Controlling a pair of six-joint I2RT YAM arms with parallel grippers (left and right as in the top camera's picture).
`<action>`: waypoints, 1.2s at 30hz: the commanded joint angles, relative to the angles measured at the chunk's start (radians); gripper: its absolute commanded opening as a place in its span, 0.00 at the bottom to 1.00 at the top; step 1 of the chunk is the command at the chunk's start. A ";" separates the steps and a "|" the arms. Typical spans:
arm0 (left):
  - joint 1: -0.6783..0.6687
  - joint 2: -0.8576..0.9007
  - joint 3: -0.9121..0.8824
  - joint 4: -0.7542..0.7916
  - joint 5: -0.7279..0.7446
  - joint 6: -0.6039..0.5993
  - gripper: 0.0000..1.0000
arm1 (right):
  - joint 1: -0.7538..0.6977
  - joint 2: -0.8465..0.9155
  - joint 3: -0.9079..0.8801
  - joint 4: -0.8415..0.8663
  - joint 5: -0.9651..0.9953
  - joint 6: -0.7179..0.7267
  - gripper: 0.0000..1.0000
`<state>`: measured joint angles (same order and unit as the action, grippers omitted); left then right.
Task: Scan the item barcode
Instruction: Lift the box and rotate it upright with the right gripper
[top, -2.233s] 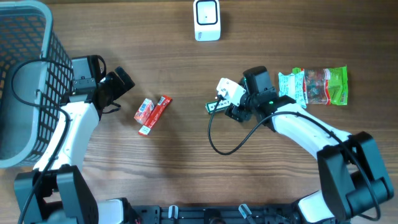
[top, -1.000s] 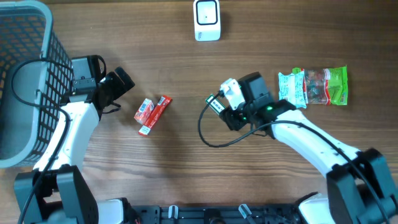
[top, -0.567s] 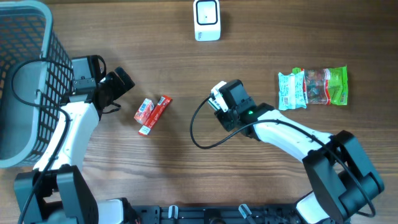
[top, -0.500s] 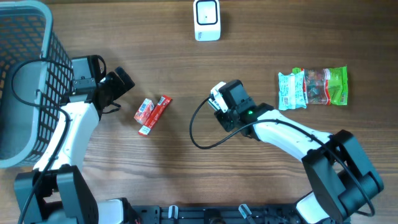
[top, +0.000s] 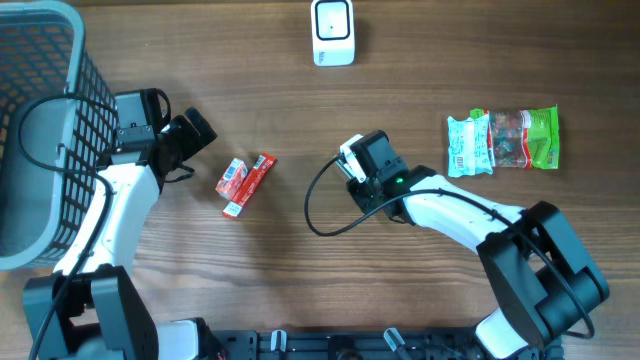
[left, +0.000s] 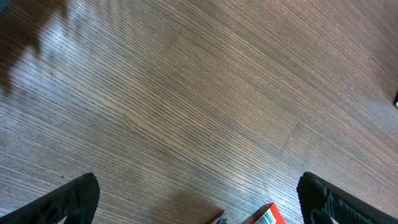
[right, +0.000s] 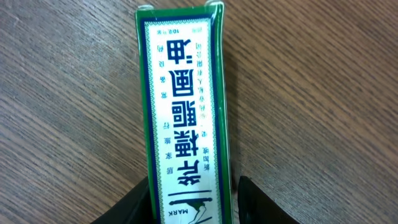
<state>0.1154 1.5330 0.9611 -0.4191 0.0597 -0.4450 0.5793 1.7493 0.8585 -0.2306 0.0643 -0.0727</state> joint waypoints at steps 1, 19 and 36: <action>0.005 -0.014 0.002 0.002 -0.009 0.019 1.00 | 0.002 0.017 -0.010 -0.001 0.000 0.020 0.43; 0.005 -0.014 0.002 0.002 -0.009 0.019 1.00 | 0.380 -0.218 0.011 0.039 1.020 -0.337 0.26; 0.005 -0.014 0.002 0.002 -0.009 0.019 1.00 | 0.727 -0.218 0.011 1.276 1.455 -1.792 0.18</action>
<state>0.1154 1.5330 0.9611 -0.4191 0.0566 -0.4450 1.3025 1.5410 0.8577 0.8780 1.4963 -1.4887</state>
